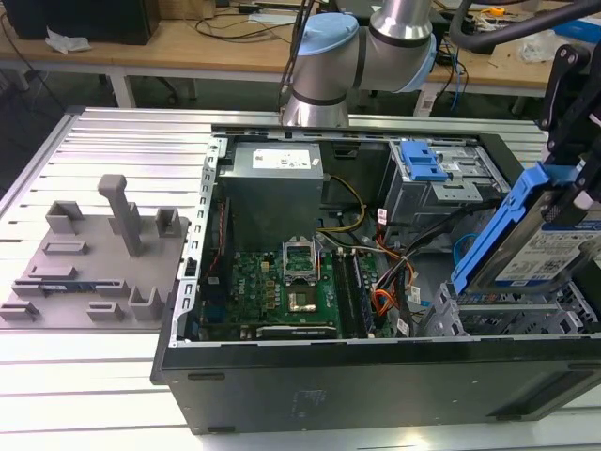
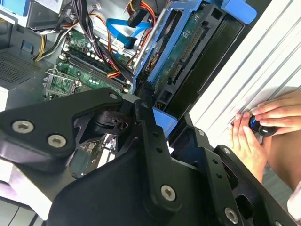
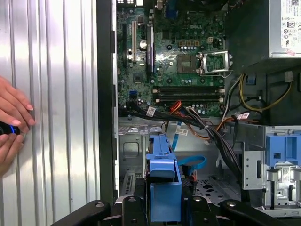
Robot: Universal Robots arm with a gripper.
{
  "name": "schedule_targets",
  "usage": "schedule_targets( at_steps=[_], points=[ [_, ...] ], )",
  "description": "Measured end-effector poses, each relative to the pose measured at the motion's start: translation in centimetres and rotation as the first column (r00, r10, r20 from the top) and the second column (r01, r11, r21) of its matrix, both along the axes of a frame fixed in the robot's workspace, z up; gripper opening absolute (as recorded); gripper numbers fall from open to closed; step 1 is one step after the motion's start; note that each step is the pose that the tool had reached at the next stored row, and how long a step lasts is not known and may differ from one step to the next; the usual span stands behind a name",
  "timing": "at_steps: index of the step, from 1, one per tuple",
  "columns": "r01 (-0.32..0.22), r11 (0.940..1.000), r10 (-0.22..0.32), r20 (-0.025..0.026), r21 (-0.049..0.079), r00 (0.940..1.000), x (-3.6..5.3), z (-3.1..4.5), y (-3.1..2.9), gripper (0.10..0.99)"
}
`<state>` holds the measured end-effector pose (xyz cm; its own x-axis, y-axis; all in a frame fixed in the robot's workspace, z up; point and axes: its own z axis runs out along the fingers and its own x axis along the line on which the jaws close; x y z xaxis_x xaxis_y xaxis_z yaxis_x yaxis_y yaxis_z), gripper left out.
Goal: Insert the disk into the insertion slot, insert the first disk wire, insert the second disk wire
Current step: 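Insert the disk into the insertion slot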
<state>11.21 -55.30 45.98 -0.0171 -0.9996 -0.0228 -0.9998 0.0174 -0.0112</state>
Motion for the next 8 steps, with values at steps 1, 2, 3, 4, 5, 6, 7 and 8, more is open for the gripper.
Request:
schedule_targets(
  at_steps=[1,2,3,4,5,6,7,8],
  points=[
    [0.001,1.0000,-0.001,0.0000,0.000,1.0000,0.01,-0.04,0.00,0.365],
    [0.001,1.0000,-0.001,0.0000,0.000,1.0000,0.01,-0.09,-0.01,0.365],
    [0.002,1.0000,-0.002,0.0000,0.000,1.0000,0.02,-0.13,-0.02,0.365],
    [0.003,1.0000,-0.003,0.0000,0.000,1.0000,0.03,-0.20,-0.03,0.365],
    [0.004,1.0000,-0.004,0.0000,0.000,1.0000,0.03,-0.25,-0.03,0.365],
    [0.005,1.0000,-0.005,0.0000,0.000,1.0000,0.04,-0.38,-0.04,0.365],
    [0.006,1.0000,-0.006,0.0000,0.000,1.0000,0.04,-0.50,-0.04,0.365],
    [0.006,1.0000,-0.006,-0.0001,0.000,1.0000,0.05,-0.69,-0.04,0.365]
  ],
)
